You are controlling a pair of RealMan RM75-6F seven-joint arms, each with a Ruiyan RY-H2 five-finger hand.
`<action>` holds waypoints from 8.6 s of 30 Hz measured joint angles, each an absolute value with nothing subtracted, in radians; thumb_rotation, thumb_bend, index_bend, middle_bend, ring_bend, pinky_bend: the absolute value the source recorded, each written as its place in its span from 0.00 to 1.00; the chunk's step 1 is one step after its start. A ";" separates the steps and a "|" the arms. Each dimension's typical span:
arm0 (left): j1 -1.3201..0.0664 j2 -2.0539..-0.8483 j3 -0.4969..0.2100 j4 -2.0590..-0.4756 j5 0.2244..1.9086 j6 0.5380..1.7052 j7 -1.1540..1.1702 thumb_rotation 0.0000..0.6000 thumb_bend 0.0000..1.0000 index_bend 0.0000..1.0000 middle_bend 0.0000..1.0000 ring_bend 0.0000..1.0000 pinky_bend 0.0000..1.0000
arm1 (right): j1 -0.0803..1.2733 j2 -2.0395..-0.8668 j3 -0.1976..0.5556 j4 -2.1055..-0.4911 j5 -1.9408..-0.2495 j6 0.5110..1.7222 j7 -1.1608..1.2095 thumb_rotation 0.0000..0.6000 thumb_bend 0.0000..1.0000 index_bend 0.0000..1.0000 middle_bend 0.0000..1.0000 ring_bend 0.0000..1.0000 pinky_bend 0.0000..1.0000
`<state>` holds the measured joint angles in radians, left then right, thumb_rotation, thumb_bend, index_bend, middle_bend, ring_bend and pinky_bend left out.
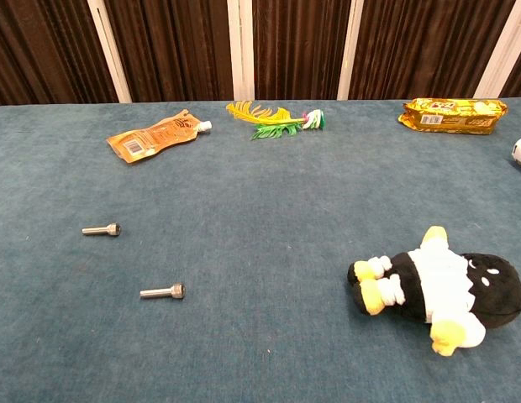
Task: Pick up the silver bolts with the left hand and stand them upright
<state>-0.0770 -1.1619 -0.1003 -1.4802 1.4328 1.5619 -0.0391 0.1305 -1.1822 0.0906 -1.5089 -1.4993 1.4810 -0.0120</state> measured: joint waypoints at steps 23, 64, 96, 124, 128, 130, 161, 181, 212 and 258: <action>-0.066 -1.153 -0.096 -1.495 1.433 1.556 -0.035 1.00 0.23 0.29 0.00 0.00 0.00 | 0.135 -1.182 0.086 -1.526 -1.493 1.458 -0.001 1.00 0.05 0.08 0.07 0.01 0.00; -0.439 -1.197 -0.190 -1.662 1.049 1.016 0.492 1.00 0.18 0.26 0.00 0.00 0.00 | 0.149 -1.205 0.084 -1.529 -1.469 1.416 -0.024 1.00 0.05 0.08 0.07 0.01 0.00; -0.642 -1.517 -0.146 -1.496 0.865 1.053 0.631 1.00 0.38 0.44 0.06 0.00 0.00 | 0.151 -1.222 0.100 -1.516 -1.424 1.400 -0.021 1.00 0.05 0.08 0.07 0.01 0.00; -0.606 -1.641 -0.096 -1.339 1.020 1.100 0.549 1.00 0.38 0.50 0.09 0.00 0.00 | 0.149 -1.228 0.112 -1.514 -1.406 1.403 -0.010 1.00 0.05 0.08 0.07 0.01 0.00; -0.604 -1.643 -0.096 -1.335 1.021 1.098 0.553 1.00 0.41 0.51 0.10 0.00 0.00 | 0.150 -1.232 0.112 -1.514 -1.402 1.398 -0.015 1.00 0.05 0.08 0.07 0.01 0.00; -0.603 -1.645 -0.096 -1.334 1.026 1.098 0.550 1.00 0.42 0.51 0.10 0.00 0.00 | 0.151 -1.233 0.112 -1.515 -1.402 1.397 -0.018 1.00 0.05 0.08 0.07 0.01 0.00; -0.593 -1.666 -0.107 -1.317 1.020 1.096 0.587 1.00 0.52 0.55 0.12 0.00 0.00 | 0.152 -1.235 0.114 -1.519 -1.388 1.384 -0.008 1.00 0.05 0.08 0.07 0.02 0.00; -0.599 -1.618 -0.098 -1.375 1.095 1.174 0.708 1.00 0.53 0.57 0.13 0.00 0.00 | 0.151 -1.235 0.115 -1.526 -1.387 1.384 0.001 1.00 0.05 0.09 0.07 0.02 0.00; -0.663 -1.651 -0.057 -1.269 1.176 1.257 1.231 1.00 0.53 0.57 0.11 0.00 0.00 | 0.156 -1.239 0.114 -1.524 -1.383 1.371 0.004 1.00 0.05 0.09 0.07 0.02 0.00; -0.701 -1.814 -0.077 -1.056 1.189 1.206 1.327 1.00 0.52 0.52 0.10 0.00 0.00 | 0.157 -1.242 0.118 -1.515 -1.376 1.369 0.010 1.00 0.05 0.09 0.07 0.02 0.00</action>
